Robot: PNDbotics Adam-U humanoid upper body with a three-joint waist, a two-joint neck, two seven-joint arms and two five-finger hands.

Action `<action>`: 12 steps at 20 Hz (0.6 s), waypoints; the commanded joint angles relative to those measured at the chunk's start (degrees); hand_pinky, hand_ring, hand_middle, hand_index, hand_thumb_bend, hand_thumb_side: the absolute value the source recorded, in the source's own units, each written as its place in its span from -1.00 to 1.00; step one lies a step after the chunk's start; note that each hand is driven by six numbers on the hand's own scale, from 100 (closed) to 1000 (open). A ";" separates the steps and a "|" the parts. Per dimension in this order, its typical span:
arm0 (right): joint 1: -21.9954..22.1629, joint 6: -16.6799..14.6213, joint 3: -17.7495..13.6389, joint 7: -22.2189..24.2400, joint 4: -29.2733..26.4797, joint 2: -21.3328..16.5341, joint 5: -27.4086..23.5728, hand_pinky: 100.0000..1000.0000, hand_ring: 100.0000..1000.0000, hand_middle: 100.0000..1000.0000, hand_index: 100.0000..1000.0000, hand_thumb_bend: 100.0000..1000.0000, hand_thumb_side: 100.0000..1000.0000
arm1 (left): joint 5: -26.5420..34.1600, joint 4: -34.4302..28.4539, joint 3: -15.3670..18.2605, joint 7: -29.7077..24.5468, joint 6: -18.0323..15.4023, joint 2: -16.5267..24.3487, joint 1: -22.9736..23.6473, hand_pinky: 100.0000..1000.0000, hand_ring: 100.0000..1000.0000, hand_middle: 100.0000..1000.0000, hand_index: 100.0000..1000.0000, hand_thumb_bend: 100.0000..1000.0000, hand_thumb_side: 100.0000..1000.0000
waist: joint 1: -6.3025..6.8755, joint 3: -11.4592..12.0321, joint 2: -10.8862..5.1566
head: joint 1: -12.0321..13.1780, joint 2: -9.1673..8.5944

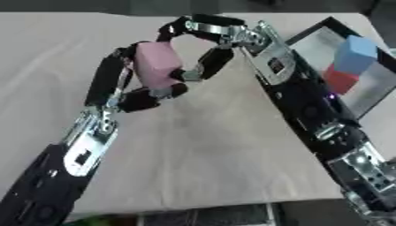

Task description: Pick up the objects with one hand, pass them to the other hand, and then place them into the box on the other side of the table.

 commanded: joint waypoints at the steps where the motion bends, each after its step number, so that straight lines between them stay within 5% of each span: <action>1: -1.27 0.00 -0.81 -0.39 -1.27 -1.49 -0.47 0.92 1.00 0.24 0.38 -0.84 -0.77 | 0.78 -1.36 0.39 0.44 -0.13 0.29 -0.39 0.52 0.40 -0.44 0.67 0.94 0.72 | 0.17 -0.14 -1.34 | -0.13 -0.46; 12: -0.97 1.71 -3.37 -3.51 -1.35 -4.96 -1.89 0.92 1.00 0.22 0.37 -0.84 -0.82 | 2.98 -2.84 0.58 -0.05 -1.38 2.47 0.99 0.51 0.37 -0.49 0.59 0.89 0.66 | 0.36 -0.89 -1.71 | -2.25 -0.21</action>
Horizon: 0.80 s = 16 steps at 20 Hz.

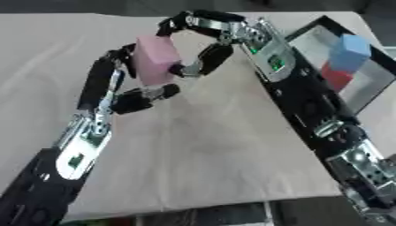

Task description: Pick up the objects with one hand, pass them to the other hand, and then place them into the box on the other side of the table.

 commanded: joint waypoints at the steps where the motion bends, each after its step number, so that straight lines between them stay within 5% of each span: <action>1: -0.91 0.83 -1.96 -1.68 -1.42 -3.46 -1.16 0.92 1.00 0.22 0.37 -0.83 -0.82 | 0.88 -2.00 0.49 0.22 -0.38 1.04 -0.44 0.51 0.37 -0.49 0.59 0.89 0.66 | 0.13 -0.31 -1.57 | -0.80 -0.19; 8: 1.58 3.23 -5.68 -4.66 -2.65 -10.99 -5.14 0.92 1.00 0.22 0.37 -0.84 -0.87 | 1.66 -2.31 0.88 -0.38 -0.20 2.21 0.17 0.51 0.37 -0.49 0.58 0.87 0.69 | 0.05 -1.39 -2.17 | -0.44 -0.17; 16: 5.22 4.95 -10.54 -6.00 -3.61 -20.00 -10.99 0.92 1.00 0.21 0.37 -0.88 -0.93 | 2.78 -3.48 1.06 0.28 -0.03 2.78 0.21 0.51 0.36 -0.51 0.63 0.59 0.57 | 0.11 -1.77 -2.31 | -1.97 -2.01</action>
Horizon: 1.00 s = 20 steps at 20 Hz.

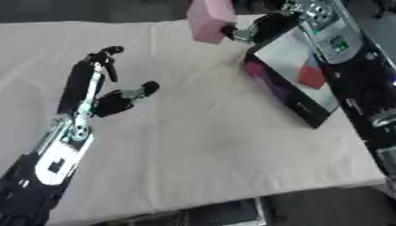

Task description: Pick up the objects with one hand, pass them to the other hand, and then place them into the box on the other side of the table.

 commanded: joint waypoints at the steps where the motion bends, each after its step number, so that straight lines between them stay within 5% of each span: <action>1: 0.11 0.70 -3.05 -1.04 -1.22 -5.69 -2.49 0.92 1.00 0.21 0.37 -0.87 -0.93 | 0.95 -1.73 0.43 0.47 -0.04 0.84 -0.63 0.51 0.37 -0.51 0.63 0.56 0.55 | 0.00 -0.12 -1.37 | -0.71 -1.12; 10: 4.80 -0.20 -7.98 -4.35 3.68 -14.04 -2.79 0.89 1.00 0.18 0.35 -0.80 -0.81 | 1.80 -2.71 0.35 0.58 -0.21 1.07 -0.66 0.52 0.37 -0.51 0.62 0.48 0.49 | -0.07 -0.36 -1.19 | -2.05 -3.00; 20: 9.07 -2.96 -10.57 -7.46 9.22 -19.28 0.33 0.83 1.00 0.14 0.32 -0.70 -0.57 | 1.75 -2.77 0.45 0.62 0.07 1.16 -0.63 0.51 0.37 -0.52 0.63 0.49 0.47 | 0.00 -0.65 -1.31 | -4.53 -5.25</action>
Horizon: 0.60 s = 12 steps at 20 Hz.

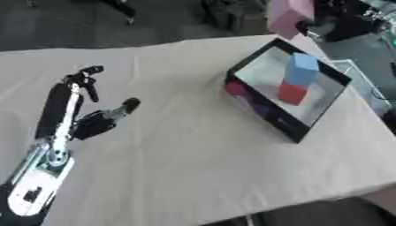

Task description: Pick up the objects with one hand, pass them to the other hand, and then place them into the box on the other side of the table.

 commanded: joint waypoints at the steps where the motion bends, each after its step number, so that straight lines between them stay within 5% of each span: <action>1: -0.12 -1.25 -1.51 -1.02 1.61 -4.29 1.82 0.82 1.00 0.13 0.31 -0.67 -0.54 | 0.05 -1.32 0.33 0.23 0.11 0.58 -0.61 0.51 0.37 -0.52 0.62 0.50 0.47 | -0.13 -0.21 -1.25 | -0.50 -0.78; 12: -0.97 -6.35 -1.58 -6.44 9.44 -5.22 11.76 0.73 1.00 0.06 0.24 -0.54 -0.20 | 0.59 -1.84 0.26 0.22 0.10 0.41 -0.56 0.51 0.37 -0.53 0.62 0.49 0.48 | 0.14 0.30 -0.69 | -0.57 0.29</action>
